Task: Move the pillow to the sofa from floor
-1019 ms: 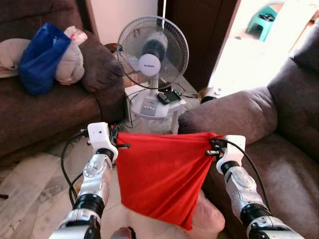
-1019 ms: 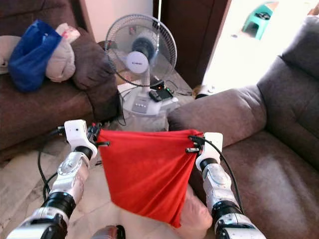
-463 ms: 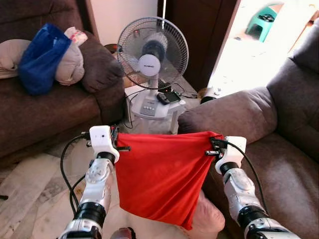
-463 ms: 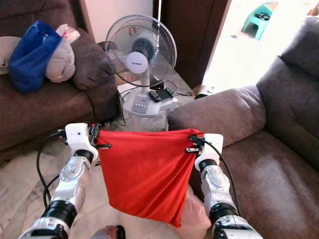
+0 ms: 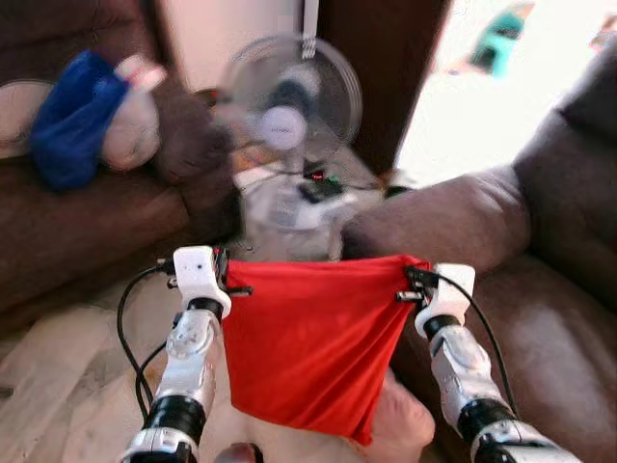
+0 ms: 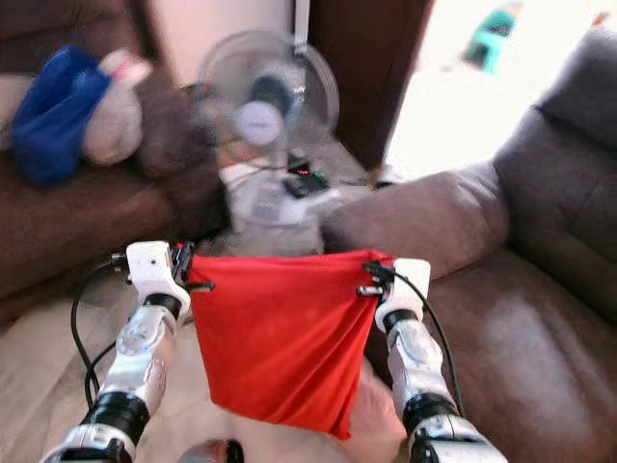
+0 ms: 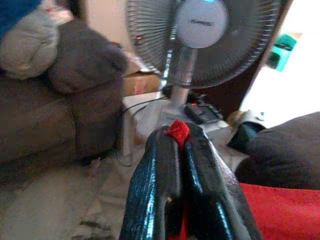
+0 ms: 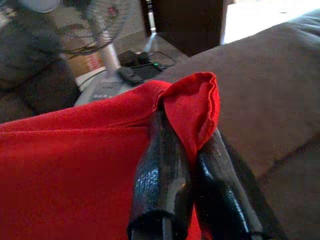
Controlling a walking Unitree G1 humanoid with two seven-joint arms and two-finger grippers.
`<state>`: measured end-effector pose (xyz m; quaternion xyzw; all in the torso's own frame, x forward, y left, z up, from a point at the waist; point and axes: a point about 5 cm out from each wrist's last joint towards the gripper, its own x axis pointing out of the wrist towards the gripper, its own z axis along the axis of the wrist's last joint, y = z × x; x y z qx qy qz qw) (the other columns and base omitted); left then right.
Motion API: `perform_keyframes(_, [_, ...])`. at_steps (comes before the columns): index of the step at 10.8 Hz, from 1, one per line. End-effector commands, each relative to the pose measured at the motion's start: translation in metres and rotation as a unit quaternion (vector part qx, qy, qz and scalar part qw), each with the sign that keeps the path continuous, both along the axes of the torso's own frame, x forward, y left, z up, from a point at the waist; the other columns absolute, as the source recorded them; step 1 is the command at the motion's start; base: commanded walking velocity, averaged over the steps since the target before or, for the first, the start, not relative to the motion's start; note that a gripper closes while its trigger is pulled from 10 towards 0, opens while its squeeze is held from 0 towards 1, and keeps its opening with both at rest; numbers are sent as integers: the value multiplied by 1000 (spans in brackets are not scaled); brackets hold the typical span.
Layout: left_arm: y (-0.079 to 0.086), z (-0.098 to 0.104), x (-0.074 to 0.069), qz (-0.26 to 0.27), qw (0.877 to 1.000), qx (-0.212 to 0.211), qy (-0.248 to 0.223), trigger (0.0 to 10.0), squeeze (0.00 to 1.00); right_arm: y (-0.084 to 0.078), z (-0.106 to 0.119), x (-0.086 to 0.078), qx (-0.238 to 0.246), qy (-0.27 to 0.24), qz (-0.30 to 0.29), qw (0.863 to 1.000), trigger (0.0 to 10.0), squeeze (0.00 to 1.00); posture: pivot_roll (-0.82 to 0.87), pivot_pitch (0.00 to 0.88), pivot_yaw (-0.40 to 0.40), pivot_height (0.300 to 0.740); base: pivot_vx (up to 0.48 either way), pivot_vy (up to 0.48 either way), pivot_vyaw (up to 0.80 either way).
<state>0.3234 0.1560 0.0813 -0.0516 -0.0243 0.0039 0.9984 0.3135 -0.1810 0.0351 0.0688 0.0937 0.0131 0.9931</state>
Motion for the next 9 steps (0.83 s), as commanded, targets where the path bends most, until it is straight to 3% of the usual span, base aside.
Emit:
perform_keyframes(1, [0, 10, 3, 3, 1000, 12, -21, 10000, 0, -16, 16, 9, 6, -36, -39, 999, 10000, 0, 48, 0, -52, 740, 0, 0, -756])
perform_keyframes(5, [2, 12, 5, 6, 1000, 12, -21, 10000, 0, -11, 17, 11, 5, -36, -32, 999, 10000, 0, 48, 0, -50, 740, 0, 0, -738])
perform_keyframes(9, [3, 10, 5, 15, 1000, -9, -13, 10000, 0, -8, 19, 12, 5, -43, -25, 999, 10000, 0, 53, 5, -56, 740, 0, 0, 0])
